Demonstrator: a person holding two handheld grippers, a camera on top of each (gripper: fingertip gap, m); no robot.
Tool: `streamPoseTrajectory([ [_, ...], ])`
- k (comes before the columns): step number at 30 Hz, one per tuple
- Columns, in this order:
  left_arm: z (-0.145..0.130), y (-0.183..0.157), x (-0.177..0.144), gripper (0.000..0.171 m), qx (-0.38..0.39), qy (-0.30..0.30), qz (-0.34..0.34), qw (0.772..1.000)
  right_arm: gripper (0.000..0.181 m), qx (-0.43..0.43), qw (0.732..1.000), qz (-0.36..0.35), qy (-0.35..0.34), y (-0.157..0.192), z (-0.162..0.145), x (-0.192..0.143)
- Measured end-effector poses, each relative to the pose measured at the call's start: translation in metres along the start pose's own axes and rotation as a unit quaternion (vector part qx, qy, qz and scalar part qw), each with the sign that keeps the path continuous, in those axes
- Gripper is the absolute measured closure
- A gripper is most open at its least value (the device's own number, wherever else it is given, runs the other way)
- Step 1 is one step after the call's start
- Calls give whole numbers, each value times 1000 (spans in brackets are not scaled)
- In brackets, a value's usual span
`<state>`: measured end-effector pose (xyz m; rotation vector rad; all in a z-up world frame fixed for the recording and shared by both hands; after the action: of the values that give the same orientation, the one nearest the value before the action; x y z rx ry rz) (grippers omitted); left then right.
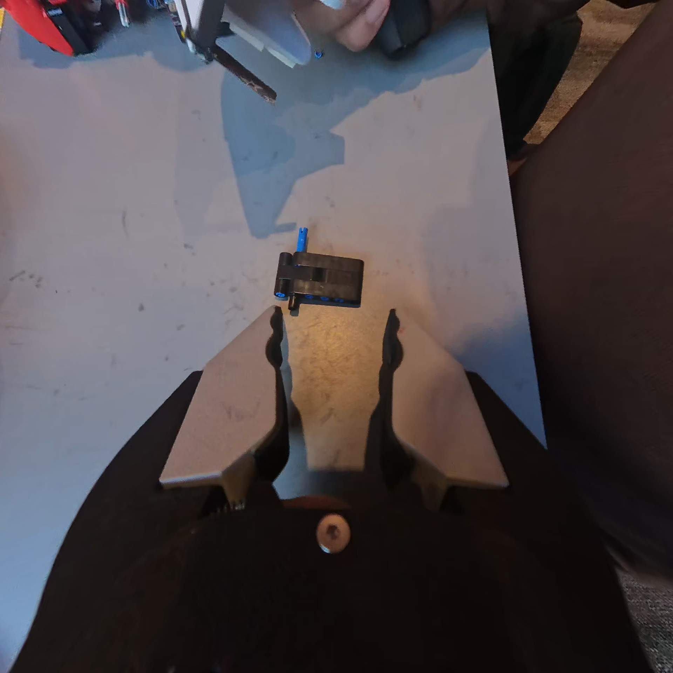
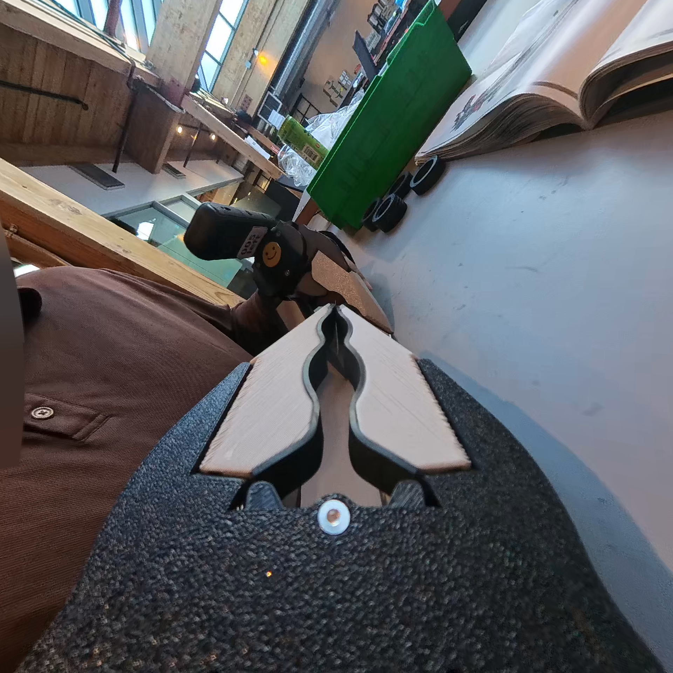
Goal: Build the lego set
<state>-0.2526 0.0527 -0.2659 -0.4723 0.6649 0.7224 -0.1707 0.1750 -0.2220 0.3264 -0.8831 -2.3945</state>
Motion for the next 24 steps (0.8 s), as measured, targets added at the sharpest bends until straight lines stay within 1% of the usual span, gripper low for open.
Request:
streamPoseTrajectory([
  [8,0,-3,1,116,-1,0,3,1000,181,-6,1000,0,2,4,1,-2],
  [14,1,0,1,124,-15,-5,17,1000,181,-10,1000,-2,3,7,2,-3],
  [18,1,-3,1,120,-15,-4,17,1000,181,-11,1000,-5,2,8,3,-4],
  [24,-1,-6,0,121,-15,-4,18,1000,181,-13,1000,-6,3,8,4,-4],
])
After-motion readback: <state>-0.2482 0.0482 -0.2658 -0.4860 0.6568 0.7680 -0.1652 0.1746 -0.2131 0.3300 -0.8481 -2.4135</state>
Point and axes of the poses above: each gripper's, where its closed fingertips meet, x out along the fingers, z out of its top, y = z × x across the jaws, the point moved 5 cm from there along -x, back along the fingers, and after that the axes turned 12 degrees about -x, right-handed, at the moved point
